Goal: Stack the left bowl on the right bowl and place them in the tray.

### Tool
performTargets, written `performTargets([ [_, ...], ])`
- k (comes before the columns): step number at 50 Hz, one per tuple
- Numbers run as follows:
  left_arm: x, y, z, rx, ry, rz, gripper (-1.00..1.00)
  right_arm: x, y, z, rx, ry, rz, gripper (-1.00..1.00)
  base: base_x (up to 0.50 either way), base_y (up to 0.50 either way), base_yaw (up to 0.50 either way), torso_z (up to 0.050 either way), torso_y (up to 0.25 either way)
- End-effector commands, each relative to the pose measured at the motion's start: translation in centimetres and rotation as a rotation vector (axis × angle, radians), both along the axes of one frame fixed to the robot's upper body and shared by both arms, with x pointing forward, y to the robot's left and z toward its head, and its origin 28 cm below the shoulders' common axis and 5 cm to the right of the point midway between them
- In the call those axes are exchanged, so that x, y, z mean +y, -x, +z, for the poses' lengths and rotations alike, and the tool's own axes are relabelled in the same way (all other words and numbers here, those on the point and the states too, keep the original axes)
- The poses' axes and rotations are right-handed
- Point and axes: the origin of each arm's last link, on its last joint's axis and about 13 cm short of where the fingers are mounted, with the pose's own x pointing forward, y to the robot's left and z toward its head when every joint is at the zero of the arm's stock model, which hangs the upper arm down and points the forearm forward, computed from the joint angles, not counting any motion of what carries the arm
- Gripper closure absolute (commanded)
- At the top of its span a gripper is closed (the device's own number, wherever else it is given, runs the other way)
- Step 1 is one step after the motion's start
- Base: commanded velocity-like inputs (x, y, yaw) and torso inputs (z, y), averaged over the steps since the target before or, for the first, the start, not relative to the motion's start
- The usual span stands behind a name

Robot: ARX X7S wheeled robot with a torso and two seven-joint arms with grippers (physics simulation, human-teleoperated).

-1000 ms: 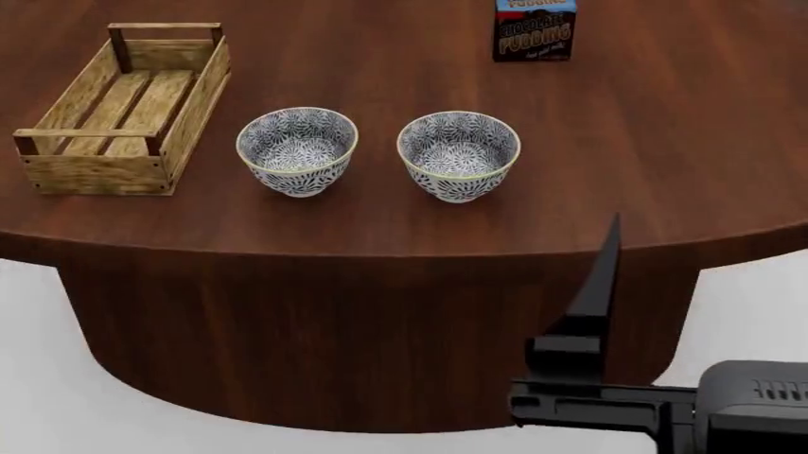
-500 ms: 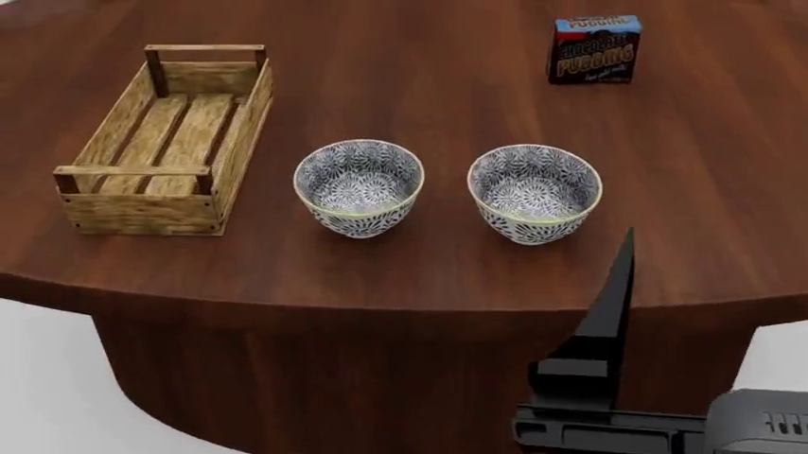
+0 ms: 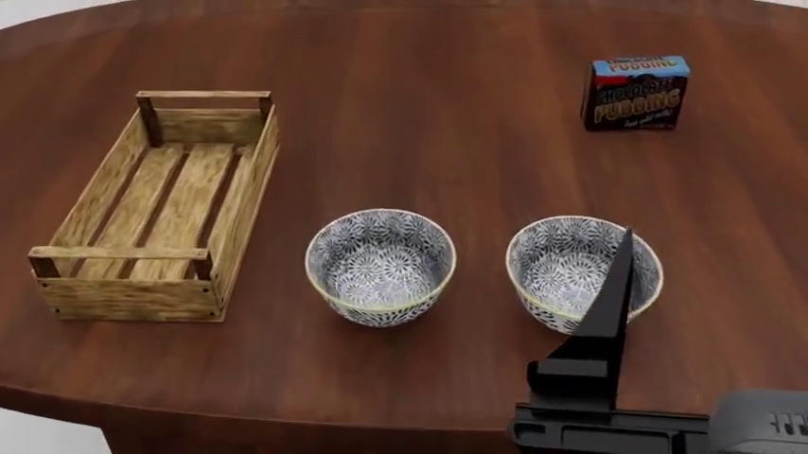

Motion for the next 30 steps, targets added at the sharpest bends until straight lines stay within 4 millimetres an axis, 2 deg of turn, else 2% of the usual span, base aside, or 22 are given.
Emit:
performTargets([
  [1,-0.05,-0.14,0.22,-0.004,0.0,0.005,-1.0,0.08,-0.13,0.18,-0.001,0.005,0.006,-1.0,0.5,0.08,0.0,0.0,0.0],
  [19,0.06,0.12,0.34,-0.015,0.004,0.01,-1.0,0.14,-0.08,0.23,0.003,0.017,0.005,-1.0,0.5,0.12,0.0,0.0,0.001],
  [30,0.03,0.24,0.33,-0.02,0.01,0.007,-1.0,0.22,0.03,0.26,0.006,0.026,0.005,-1.0,0.49,0.33,0.0,0.0,0.002],
])
